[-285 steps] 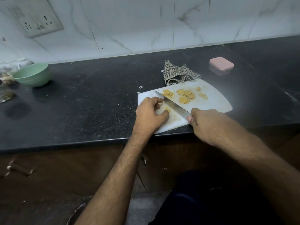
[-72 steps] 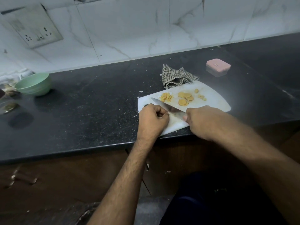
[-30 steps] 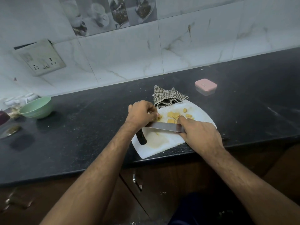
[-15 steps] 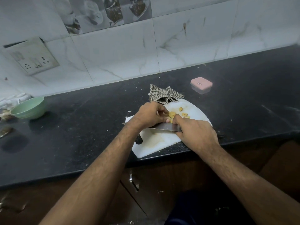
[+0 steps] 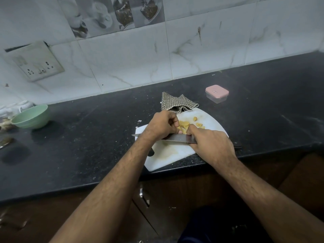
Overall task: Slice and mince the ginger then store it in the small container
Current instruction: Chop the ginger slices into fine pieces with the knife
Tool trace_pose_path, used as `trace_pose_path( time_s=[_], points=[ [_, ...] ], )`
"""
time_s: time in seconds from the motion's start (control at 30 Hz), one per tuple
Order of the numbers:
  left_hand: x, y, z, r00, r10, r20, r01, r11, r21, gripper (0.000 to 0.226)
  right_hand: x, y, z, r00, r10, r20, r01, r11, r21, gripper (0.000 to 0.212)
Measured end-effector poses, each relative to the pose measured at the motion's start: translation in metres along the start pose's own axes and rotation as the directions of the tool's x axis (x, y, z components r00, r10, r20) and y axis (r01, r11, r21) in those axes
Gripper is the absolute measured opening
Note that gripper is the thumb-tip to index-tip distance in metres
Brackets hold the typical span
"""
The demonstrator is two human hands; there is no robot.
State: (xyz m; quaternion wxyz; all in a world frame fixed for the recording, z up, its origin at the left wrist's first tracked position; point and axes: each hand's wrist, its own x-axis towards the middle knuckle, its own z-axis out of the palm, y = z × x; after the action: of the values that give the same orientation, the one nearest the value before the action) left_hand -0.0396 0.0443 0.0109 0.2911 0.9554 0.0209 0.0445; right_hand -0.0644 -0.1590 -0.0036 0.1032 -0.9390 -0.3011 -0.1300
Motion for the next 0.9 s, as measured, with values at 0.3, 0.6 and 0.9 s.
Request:
trace_pose_path(
  time_s=[0.3, 0.6, 0.9],
  points=[
    [-0.004, 0.001, -0.008, 0.999, -0.001, 0.042, 0.005, 0.996, -0.089, 0.007, 0.001, 0.000, 0.000, 1.000, 0.009, -0.003, -0.009, 1.000, 0.015, 0.019],
    [-0.036, 0.008, -0.014, 0.928, -0.014, -0.372, -0.106, 0.948, -0.299, 0.010, 0.006, 0.005, 0.004, 1.000, 0.008, -0.001, -0.008, 1.000, 0.000, 0.017],
    [-0.099, -0.001, 0.010, 0.793, -0.105, -0.600, -0.143, 0.925, -0.351, 0.006, 0.019, 0.003, 0.012, 0.996, -0.051, 0.076, 0.055, 0.997, -0.045, 0.018]
  ],
)
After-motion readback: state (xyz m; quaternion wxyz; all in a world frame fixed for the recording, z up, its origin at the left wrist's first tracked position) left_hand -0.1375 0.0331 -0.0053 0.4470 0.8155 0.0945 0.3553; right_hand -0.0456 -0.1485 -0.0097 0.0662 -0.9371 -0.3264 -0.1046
